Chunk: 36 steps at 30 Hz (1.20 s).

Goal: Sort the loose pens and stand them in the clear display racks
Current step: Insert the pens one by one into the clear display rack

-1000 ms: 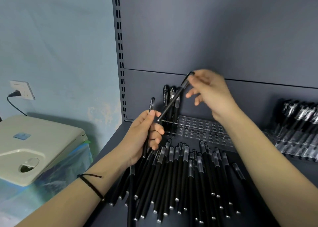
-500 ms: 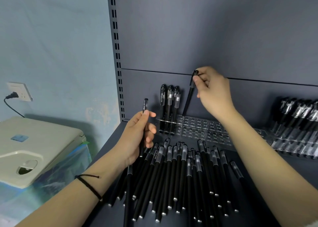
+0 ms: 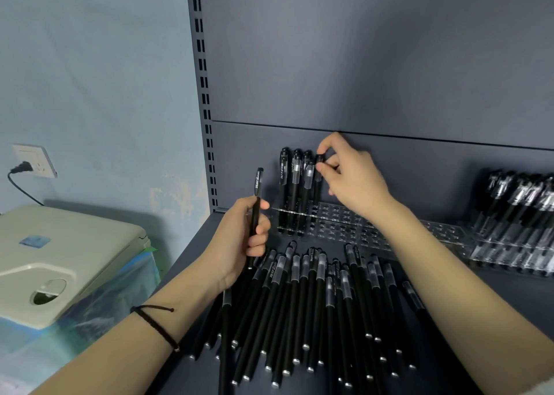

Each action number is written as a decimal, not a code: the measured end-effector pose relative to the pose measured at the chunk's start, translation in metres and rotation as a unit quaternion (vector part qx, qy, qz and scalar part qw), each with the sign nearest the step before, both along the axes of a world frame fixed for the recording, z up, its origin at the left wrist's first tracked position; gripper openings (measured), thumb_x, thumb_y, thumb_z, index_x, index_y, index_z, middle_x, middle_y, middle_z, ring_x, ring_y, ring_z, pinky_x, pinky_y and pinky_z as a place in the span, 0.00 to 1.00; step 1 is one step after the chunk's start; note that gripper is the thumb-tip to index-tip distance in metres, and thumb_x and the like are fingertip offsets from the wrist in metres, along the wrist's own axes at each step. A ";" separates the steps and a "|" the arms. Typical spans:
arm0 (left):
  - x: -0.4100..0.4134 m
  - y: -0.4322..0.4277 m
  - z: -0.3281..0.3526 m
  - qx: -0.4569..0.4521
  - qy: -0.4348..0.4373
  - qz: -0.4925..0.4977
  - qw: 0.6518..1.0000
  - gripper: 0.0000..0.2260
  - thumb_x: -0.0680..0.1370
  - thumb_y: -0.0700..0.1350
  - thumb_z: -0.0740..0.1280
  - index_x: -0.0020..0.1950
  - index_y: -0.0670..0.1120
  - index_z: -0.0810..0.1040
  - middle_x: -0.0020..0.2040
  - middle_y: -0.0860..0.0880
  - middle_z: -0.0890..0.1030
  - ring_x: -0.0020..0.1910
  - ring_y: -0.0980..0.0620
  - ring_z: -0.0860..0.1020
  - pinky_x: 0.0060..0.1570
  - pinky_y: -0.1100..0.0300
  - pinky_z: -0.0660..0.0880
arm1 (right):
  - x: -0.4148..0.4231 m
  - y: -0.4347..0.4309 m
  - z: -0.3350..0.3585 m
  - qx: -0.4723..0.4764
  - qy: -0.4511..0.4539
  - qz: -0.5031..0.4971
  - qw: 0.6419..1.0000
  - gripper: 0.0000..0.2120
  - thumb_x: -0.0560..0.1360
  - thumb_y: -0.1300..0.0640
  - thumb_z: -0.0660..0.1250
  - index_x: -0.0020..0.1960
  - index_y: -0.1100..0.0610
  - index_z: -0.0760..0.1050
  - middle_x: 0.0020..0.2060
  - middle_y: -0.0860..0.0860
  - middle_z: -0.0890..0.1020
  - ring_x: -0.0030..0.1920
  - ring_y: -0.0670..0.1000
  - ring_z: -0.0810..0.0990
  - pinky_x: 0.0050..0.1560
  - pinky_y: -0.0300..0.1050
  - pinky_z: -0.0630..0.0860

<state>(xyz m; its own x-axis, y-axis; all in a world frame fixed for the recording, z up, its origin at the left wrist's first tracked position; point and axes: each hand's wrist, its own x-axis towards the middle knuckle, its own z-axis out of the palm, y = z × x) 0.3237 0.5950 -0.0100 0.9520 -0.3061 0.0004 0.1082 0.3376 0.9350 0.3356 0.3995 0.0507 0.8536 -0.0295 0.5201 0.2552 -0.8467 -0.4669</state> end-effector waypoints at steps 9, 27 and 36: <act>-0.007 -0.003 0.000 0.030 -0.124 -0.022 0.992 0.08 0.84 0.44 0.55 0.51 0.45 0.72 0.30 0.49 0.70 0.24 0.56 0.61 0.22 0.65 0.58 | -0.021 0.029 0.019 0.086 -0.029 0.062 0.994 0.07 0.76 0.46 0.67 0.44 0.47 0.80 0.41 0.42 0.79 0.38 0.43 0.77 0.45 0.43 0.74; -0.012 -0.009 -0.005 0.124 -0.270 0.040 0.954 0.08 0.84 0.44 0.56 0.57 0.46 0.74 0.34 0.47 0.79 0.29 0.51 0.75 0.29 0.59 0.74 | -0.028 0.047 0.015 0.302 0.070 0.183 0.933 0.07 0.75 0.63 0.70 0.52 0.63 0.80 0.40 0.53 0.83 0.24 0.43 0.72 0.23 0.29 0.64; -0.001 0.006 -0.019 0.667 -0.392 0.111 0.623 0.15 0.81 0.55 0.55 0.60 0.51 0.75 0.58 0.53 0.78 0.61 0.50 0.73 0.58 0.54 0.69 | -0.011 0.001 0.027 0.252 -0.195 0.042 0.947 0.13 0.74 0.58 0.70 0.45 0.41 0.71 0.37 0.43 0.77 0.33 0.48 0.75 0.39 0.45 0.74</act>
<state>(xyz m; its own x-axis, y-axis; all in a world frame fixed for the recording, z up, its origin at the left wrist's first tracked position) 0.3224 0.6010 -0.0288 0.8380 -0.3928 0.3788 -0.4699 -0.8723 0.1350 0.3241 0.4002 0.0779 0.6098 -0.2982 0.7343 0.5483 -0.5103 -0.6626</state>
